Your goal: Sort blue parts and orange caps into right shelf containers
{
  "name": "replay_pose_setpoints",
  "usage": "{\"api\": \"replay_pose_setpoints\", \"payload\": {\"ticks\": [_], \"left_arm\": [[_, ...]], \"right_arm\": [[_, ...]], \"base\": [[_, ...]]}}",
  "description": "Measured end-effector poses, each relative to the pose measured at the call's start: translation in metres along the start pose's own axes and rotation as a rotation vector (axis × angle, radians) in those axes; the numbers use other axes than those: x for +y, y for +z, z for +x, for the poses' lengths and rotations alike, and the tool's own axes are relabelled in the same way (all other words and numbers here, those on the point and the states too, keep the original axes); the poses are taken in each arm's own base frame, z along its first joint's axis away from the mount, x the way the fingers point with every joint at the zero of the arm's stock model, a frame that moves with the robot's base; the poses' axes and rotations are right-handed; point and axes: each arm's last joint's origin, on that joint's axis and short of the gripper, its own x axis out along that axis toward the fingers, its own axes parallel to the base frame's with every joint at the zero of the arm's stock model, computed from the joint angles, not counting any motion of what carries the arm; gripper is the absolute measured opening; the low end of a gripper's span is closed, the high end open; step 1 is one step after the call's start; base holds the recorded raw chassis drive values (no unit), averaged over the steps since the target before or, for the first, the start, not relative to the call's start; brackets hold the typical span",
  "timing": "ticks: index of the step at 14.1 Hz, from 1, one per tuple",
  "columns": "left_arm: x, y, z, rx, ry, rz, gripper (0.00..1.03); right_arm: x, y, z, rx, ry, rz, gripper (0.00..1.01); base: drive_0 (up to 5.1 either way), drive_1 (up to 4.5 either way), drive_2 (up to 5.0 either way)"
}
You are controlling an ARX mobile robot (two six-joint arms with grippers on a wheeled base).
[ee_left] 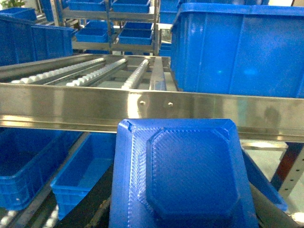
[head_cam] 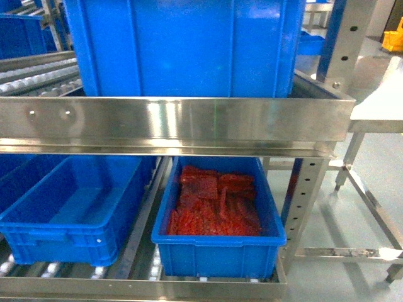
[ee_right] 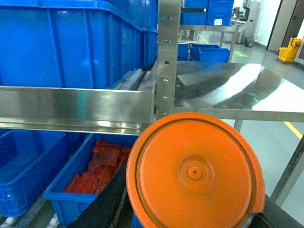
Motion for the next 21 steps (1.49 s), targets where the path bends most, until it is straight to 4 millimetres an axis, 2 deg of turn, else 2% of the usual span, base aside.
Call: {"api": "replay_pose_setpoints", "payload": {"ticks": [21], "left_arm": [[0.0,0.0,0.0,0.0,0.0,0.0,0.44]], "right_arm": [[0.0,0.0001,0.0,-0.002,0.0,0.0,0.44]], "base": [[-5.0,2.38,2.4]]}}
